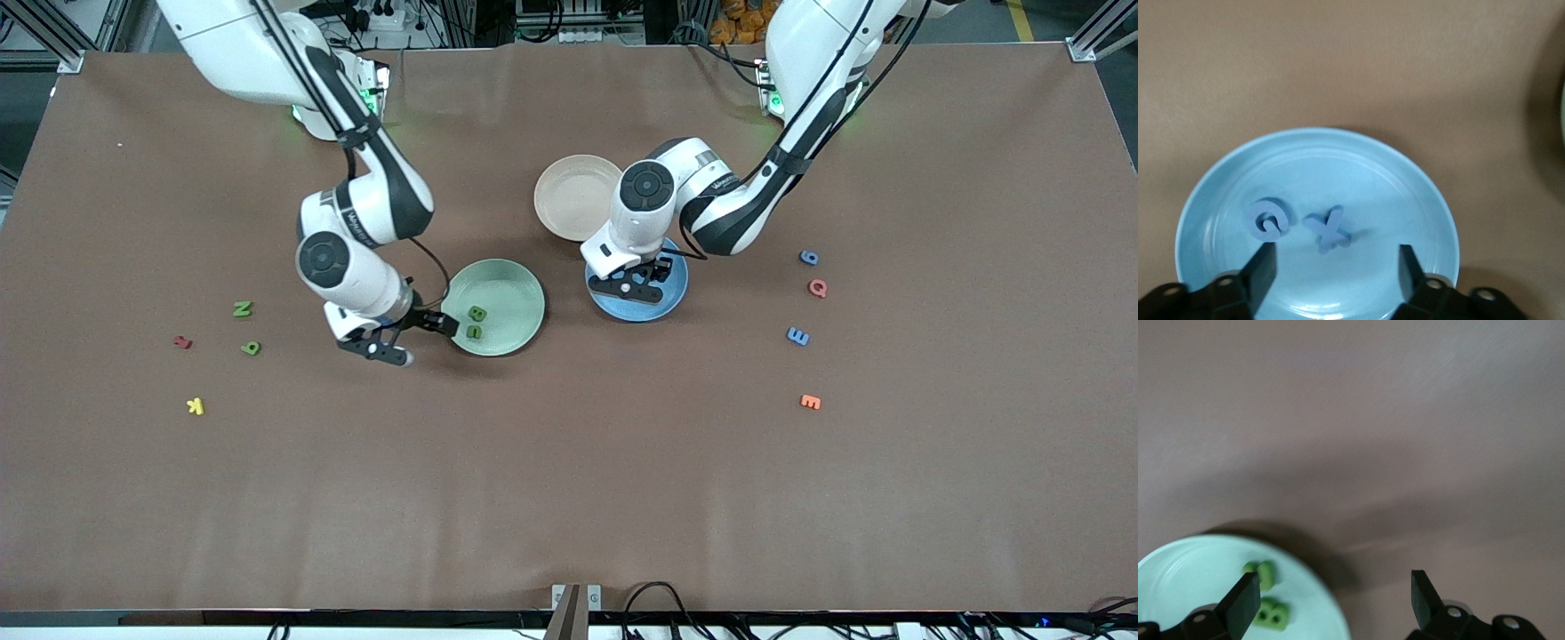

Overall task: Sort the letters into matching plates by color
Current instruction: 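Open both grippers to release the letters onto the plates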

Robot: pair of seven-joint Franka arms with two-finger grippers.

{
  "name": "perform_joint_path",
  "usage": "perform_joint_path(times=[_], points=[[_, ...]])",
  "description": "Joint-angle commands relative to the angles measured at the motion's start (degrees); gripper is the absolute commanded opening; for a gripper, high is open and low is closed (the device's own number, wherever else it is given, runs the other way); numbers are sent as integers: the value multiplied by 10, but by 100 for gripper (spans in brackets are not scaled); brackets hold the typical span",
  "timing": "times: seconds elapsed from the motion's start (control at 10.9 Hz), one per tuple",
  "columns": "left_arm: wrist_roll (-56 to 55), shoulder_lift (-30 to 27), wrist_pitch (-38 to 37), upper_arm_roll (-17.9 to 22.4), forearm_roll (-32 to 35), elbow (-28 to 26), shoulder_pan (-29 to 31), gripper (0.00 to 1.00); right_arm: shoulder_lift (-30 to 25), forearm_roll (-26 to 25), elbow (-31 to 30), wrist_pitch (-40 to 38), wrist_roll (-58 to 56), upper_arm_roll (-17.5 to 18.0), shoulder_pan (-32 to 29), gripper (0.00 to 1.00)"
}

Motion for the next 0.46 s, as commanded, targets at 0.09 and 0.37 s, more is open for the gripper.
perform_joint_path(times=[0.09,0.37], points=[[3,-35,-32,1,1,13,21,100,-9,-61,-7,-21,-59,3,-80,100],[50,-73,-78,-4,-6,17,54,100,-11,-86,-12,-22,-131,3,-135,100]])
